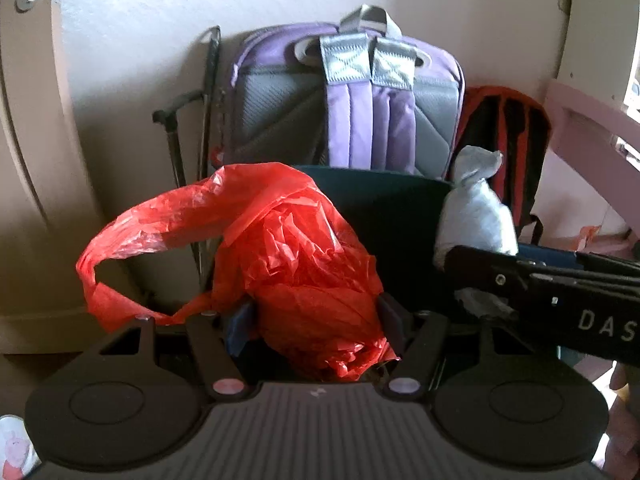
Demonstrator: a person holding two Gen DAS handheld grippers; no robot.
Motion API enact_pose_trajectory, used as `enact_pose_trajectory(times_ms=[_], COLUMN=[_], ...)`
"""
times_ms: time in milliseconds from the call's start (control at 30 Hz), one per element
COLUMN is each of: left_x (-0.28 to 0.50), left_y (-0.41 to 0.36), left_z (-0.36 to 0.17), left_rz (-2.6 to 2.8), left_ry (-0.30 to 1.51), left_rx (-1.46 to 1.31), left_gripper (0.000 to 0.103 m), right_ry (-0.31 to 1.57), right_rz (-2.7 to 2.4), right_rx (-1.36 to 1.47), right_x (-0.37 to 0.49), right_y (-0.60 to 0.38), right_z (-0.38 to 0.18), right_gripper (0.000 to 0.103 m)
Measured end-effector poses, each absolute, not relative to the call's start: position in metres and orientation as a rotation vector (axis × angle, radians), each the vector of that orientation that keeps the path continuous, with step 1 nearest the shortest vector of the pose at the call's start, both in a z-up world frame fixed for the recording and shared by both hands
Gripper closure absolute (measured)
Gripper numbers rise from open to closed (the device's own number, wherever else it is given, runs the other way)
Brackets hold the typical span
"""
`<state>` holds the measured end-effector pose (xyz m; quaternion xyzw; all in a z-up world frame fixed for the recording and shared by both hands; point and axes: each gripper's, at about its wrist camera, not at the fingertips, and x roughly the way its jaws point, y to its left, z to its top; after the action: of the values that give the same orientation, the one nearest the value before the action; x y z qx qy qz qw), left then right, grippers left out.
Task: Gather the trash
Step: 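Open both tools to drop the red bag and grey wrapper into the bin, then lower both open tools from the bin toward the trash on the floor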
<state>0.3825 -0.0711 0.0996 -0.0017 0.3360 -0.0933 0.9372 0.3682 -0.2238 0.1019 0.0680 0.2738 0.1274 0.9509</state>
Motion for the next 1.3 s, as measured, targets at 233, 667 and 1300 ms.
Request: enact_pose_trajectory(times_ms=[233,667,1300], left_x=[0.384,0.365,0.262], left_y=[-0.074,-0.066,-0.031], left_z=[0.095,0.111,0.156], left_rz=[-0.195,-0.179,-0.168], left_ry=[0.711,0.700,0.634], left_rx=[0.019,-0.031,-0.041], left_gripper=[0.036,0.026,0.023], right_ry=[0.564,0.506,0.456], right_rz=[0.254,0.235,0.320], right_rx=[0.139,0.154,0.045], right_x=[0.370,0.344,0.237], right_y=[-0.225,-0.235,-0.224], right_z=[0.095,0.125,0.160], right_gripper=[0.037,0.014,0.007])
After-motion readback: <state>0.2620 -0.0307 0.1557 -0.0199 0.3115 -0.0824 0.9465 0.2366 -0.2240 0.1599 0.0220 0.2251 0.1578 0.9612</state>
